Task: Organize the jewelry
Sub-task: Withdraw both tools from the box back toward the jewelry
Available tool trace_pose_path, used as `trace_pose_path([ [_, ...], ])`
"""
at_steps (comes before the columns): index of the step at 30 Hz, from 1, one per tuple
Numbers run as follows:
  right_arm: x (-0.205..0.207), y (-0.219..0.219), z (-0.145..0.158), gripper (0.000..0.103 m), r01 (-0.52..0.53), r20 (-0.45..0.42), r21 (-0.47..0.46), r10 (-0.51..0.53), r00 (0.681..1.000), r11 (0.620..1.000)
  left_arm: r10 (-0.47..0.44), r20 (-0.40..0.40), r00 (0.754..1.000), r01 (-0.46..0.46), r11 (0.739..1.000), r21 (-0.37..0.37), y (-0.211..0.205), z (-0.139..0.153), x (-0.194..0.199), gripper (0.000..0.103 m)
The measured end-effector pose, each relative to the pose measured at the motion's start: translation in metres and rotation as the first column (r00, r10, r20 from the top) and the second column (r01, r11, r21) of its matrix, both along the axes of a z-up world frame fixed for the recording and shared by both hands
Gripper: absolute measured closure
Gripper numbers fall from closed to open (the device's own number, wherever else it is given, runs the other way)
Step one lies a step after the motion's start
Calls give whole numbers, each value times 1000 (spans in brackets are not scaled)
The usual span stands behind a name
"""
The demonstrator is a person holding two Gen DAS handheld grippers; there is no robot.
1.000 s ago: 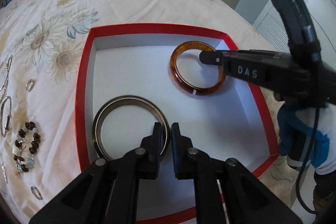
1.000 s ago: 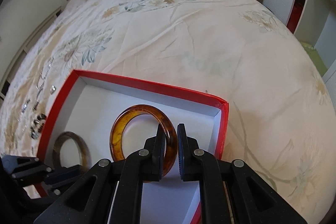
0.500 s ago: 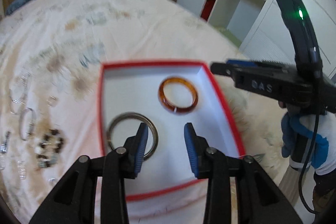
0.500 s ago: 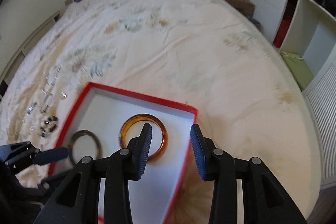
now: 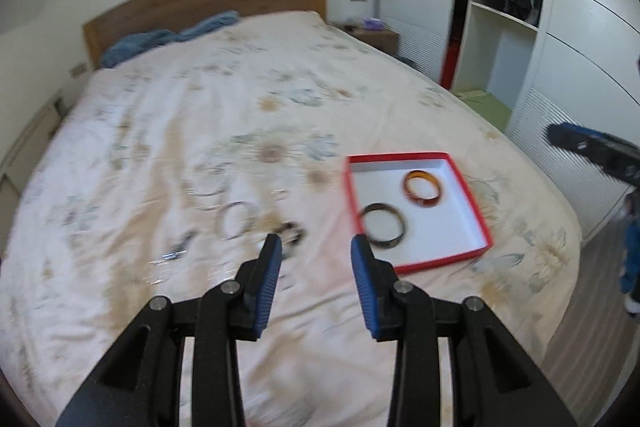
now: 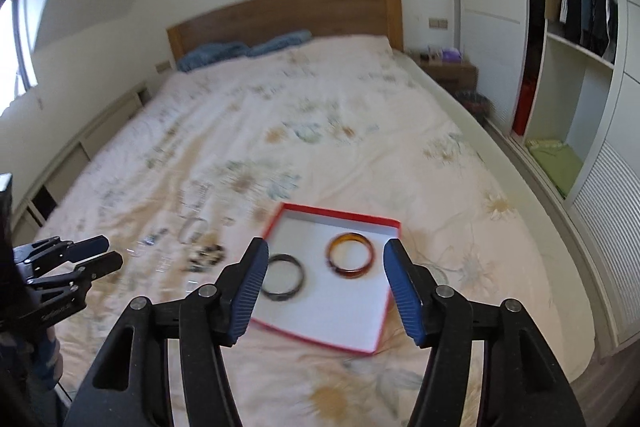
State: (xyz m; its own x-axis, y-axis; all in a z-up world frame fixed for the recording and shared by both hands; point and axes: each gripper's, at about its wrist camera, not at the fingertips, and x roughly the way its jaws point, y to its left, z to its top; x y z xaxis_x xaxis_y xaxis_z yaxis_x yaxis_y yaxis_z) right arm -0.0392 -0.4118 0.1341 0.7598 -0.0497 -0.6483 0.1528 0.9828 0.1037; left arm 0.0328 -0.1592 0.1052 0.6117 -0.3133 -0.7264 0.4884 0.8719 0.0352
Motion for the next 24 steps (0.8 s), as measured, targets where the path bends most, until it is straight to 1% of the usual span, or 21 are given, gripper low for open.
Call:
trace_pose_path([
  [2, -14, 16, 13, 43, -14, 21, -8, 14, 1000, 1000, 25, 25, 999, -25, 1000, 11, 26, 10, -11, 67],
  [6, -44, 56, 37, 43, -52, 66, -25, 53, 996, 998, 88, 71, 994, -87, 996, -8, 83, 30, -33, 67],
  [10, -64, 84, 50, 43, -77, 106, -23, 79, 991, 997, 147, 113, 983, -145, 989, -22, 130, 40, -51, 67],
  [13, -72, 103, 53, 43, -95, 125, -16, 96, 988, 995, 189, 126, 974, -186, 982, -33, 160, 37, -58, 67],
  [17, -73, 124, 48, 43, -135, 121, -15, 136, 983, 991, 231, 112, 967, -225, 972, -62, 187, 30, -61, 67],
  [21, -68, 144, 39, 43, -176, 107, -24, 178, 978, 984, 258, 68, 964, -252, 964, -86, 207, 11, -56, 67],
  [24, -55, 154, 25, 48, -208, 84, -14, 209, 974, 978, 264, 36, 964, -261, 962, -86, 211, -6, -51, 68],
])
